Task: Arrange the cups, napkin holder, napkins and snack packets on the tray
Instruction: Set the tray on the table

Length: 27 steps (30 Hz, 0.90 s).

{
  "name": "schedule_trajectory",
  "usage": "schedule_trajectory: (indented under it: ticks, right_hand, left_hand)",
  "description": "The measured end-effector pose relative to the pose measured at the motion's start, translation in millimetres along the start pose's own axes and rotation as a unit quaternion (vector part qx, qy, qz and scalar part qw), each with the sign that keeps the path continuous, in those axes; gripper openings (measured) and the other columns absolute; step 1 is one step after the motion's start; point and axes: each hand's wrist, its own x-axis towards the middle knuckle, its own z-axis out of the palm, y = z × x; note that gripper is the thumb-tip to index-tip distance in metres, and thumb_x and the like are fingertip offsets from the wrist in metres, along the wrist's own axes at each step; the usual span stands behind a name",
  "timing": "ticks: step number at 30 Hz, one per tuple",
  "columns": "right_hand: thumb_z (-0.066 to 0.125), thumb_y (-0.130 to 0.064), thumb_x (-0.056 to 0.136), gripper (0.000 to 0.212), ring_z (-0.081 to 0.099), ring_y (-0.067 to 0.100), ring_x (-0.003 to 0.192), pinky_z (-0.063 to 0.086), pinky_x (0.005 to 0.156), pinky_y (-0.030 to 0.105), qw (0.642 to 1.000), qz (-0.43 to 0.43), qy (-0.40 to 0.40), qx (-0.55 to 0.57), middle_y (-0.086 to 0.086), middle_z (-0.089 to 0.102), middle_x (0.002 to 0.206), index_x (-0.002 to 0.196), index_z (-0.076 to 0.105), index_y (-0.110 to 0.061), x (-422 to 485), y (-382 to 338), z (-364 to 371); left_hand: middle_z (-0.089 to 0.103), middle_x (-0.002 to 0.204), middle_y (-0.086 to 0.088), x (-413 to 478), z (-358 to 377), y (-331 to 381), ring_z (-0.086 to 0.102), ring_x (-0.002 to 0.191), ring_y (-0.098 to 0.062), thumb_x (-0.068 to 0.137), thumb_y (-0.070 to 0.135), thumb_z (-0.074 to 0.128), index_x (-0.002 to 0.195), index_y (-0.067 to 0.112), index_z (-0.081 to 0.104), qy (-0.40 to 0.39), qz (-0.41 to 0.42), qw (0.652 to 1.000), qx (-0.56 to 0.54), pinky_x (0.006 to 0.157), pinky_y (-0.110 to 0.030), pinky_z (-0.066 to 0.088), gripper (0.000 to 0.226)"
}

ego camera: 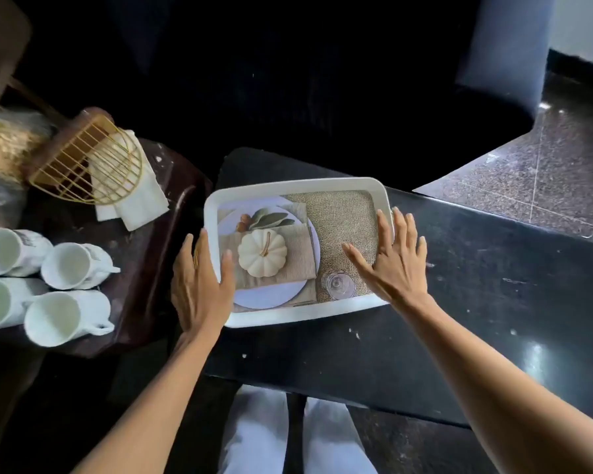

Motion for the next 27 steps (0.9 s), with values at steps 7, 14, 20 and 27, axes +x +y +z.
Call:
schedule_trajectory:
  ticks: [7,14,20,27]
  right_hand:
    - [0.053,-0.043,0.098,0.063,0.032,0.041,0.137,0.035,0.108,0.052,0.979,0.094,0.048,0.172,0.024,0.034,0.149,0.148,0.037,-0.007,35.3,28.3,13.4]
    - [0.043,-0.016,0.101,0.027,0.057,0.041,0.085,0.029,0.067,0.034,0.97,0.1,0.057,0.214,0.017,0.058,0.077,0.082,0.056,-0.002,57.0,45.6,19.5]
    - [0.054,-0.012,0.097,0.023,0.067,0.028,0.091,0.056,0.083,0.04,0.945,0.15,0.048,0.287,0.014,0.075,0.097,0.106,0.074,-0.012,58.6,59.9,20.0]
    - [0.056,-0.01,0.095,0.025,0.071,0.024,0.087,0.058,0.086,0.042,0.913,0.182,0.068,0.358,0.011,0.077,0.093,0.112,0.075,-0.014,9.5,107.7,13.9]
  left_hand:
    - [0.051,0.154,-0.009,16.7,8.5,6.2,0.046,0.141,-0.03,0.104,0.038,0.049,0.156,0.02,0.037,0.019,-0.139,0.982,-0.128,0.109,-0.045,0.04,0.056]
    - [0.073,0.123,-0.004,33.7,10.3,-0.6,0.068,0.111,-0.022,0.1,0.02,0.05,0.128,0.016,0.069,0.056,-0.28,0.915,-0.284,0.09,-0.032,0.053,0.034]
    - [0.078,0.11,-0.006,36.3,10.3,-13.9,0.076,0.1,-0.02,0.099,0.003,0.059,0.123,0.011,0.072,0.064,-0.294,0.895,-0.329,0.093,-0.043,0.062,0.028]
    - [0.078,0.1,0.002,17.3,15.9,11.1,0.077,0.077,0.001,0.096,0.002,0.065,0.121,0.01,0.073,0.06,-0.266,0.875,-0.4,0.068,-0.015,0.062,0.027]
